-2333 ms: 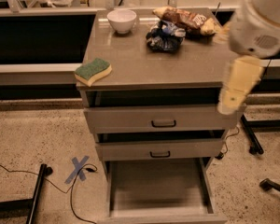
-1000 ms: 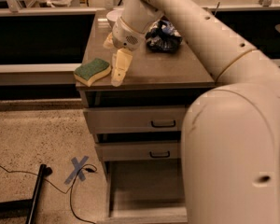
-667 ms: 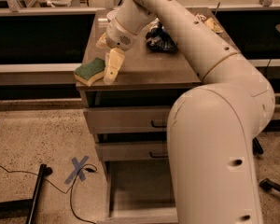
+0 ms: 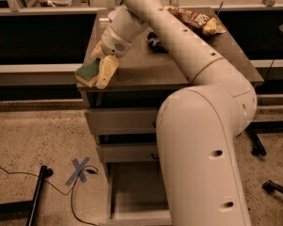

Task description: Place sponge into bottom drawer

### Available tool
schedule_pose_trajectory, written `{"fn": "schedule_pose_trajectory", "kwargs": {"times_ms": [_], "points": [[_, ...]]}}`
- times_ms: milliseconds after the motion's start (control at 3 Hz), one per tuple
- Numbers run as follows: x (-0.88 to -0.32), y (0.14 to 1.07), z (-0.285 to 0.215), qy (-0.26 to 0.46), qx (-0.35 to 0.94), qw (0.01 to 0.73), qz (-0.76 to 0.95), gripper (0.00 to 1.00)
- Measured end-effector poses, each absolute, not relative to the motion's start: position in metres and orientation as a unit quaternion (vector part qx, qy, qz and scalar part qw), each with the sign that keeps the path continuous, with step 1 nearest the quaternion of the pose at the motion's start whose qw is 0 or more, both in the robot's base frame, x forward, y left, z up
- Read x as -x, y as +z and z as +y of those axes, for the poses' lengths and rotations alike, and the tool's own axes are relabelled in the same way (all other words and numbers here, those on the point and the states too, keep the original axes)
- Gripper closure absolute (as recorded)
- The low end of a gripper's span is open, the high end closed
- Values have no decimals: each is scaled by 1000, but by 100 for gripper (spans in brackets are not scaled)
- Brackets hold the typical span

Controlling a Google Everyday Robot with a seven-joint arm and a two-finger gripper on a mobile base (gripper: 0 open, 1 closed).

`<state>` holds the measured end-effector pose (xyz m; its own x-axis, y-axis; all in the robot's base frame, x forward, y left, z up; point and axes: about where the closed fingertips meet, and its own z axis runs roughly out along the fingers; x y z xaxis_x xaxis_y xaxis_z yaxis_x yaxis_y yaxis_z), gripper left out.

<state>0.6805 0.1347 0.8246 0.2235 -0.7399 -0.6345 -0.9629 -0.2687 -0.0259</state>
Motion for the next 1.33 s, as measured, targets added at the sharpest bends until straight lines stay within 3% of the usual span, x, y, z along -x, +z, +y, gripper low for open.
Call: {"fn": "schedule_pose_trajectory", "kwargs": {"times_ms": [1000,1333], "points": [[-670,838,132,302,757,232,530,89],[-661,877,110,313,759,262,507,100]]}}
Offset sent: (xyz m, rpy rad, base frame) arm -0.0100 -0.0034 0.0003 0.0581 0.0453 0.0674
